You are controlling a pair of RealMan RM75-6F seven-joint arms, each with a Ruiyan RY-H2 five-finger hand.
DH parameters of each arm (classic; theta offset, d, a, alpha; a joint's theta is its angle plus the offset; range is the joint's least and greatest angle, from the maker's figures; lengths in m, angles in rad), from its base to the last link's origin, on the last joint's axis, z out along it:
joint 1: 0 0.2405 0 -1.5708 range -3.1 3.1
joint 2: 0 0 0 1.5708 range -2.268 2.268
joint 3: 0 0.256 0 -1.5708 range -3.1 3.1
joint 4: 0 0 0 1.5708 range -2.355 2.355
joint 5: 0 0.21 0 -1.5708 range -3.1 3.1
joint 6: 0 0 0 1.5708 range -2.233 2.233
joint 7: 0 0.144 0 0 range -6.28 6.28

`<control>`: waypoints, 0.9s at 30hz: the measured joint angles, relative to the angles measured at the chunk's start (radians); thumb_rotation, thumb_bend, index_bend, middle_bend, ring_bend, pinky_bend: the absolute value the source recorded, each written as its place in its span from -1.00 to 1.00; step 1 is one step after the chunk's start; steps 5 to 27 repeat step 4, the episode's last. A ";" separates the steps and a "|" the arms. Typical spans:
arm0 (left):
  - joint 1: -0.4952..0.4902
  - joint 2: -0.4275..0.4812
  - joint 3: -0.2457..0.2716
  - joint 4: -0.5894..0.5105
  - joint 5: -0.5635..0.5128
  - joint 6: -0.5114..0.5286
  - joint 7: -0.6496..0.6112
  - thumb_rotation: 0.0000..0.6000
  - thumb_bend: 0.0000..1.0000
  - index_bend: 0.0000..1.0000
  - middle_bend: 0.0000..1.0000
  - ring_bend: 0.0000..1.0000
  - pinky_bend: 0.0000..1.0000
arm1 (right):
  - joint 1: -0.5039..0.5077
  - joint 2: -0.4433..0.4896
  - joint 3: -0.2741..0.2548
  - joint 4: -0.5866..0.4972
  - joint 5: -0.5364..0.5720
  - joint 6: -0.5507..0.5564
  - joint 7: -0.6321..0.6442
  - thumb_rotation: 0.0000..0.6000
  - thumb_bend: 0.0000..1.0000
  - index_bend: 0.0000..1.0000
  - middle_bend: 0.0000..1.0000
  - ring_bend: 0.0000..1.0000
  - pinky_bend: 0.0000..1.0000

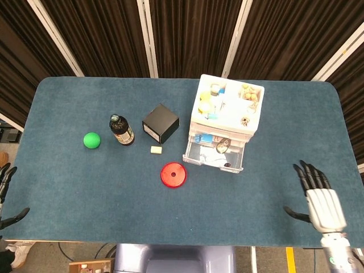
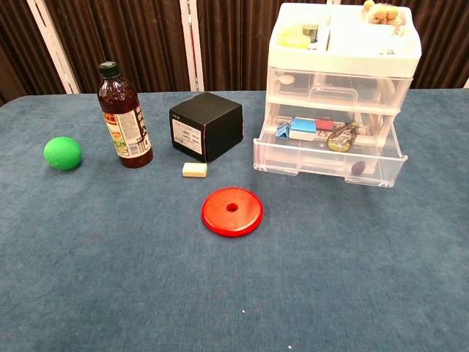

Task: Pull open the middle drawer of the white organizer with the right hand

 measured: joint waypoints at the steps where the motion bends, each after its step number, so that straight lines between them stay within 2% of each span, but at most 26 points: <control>1: 0.000 0.001 0.000 -0.002 0.000 -0.001 0.004 1.00 -0.97 -0.98 -1.00 -1.00 -1.00 | -0.012 -0.004 -0.004 0.031 -0.013 0.014 0.005 1.00 -0.89 -1.00 -1.00 -1.00 -0.81; 4: -0.001 0.002 -0.002 -0.001 0.003 0.001 0.007 1.00 -0.97 -0.99 -1.00 -1.00 -1.00 | -0.048 -0.028 -0.008 0.118 -0.055 0.063 0.020 1.00 -0.89 -1.00 -1.00 -1.00 -0.81; 27: -0.001 0.002 -0.002 -0.001 0.003 0.001 0.007 1.00 -0.97 -0.99 -1.00 -1.00 -1.00 | -0.048 -0.028 -0.008 0.118 -0.055 0.063 0.020 1.00 -0.89 -1.00 -1.00 -1.00 -0.81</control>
